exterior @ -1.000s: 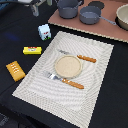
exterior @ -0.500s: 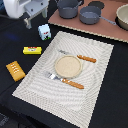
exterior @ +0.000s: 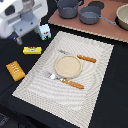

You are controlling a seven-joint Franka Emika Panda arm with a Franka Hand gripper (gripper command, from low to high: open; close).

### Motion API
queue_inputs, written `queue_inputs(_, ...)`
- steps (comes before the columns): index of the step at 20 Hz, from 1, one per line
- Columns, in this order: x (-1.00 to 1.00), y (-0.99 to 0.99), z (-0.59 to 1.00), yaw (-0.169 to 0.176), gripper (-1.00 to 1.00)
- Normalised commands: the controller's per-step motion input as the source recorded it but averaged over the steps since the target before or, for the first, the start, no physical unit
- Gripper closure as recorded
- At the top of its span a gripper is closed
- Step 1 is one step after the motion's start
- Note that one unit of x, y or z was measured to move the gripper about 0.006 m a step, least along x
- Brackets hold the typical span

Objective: Place the bread, butter, and milk from the table onto the serving area.

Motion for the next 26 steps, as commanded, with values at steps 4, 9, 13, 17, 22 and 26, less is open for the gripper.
queue_inputs(4,-0.08,-0.55,-0.36,0.006,-1.0)
queue_inputs(9,0.03,-0.43,-0.26,0.0,-1.0)
queue_inputs(13,0.01,-0.34,-0.32,0.0,-1.0)
queue_inputs(17,0.03,-0.32,-0.34,0.0,-1.0)
queue_inputs(22,0.07,-0.25,-0.32,0.0,-1.0)
queue_inputs(26,0.08,-0.18,-0.33,0.0,-1.0)
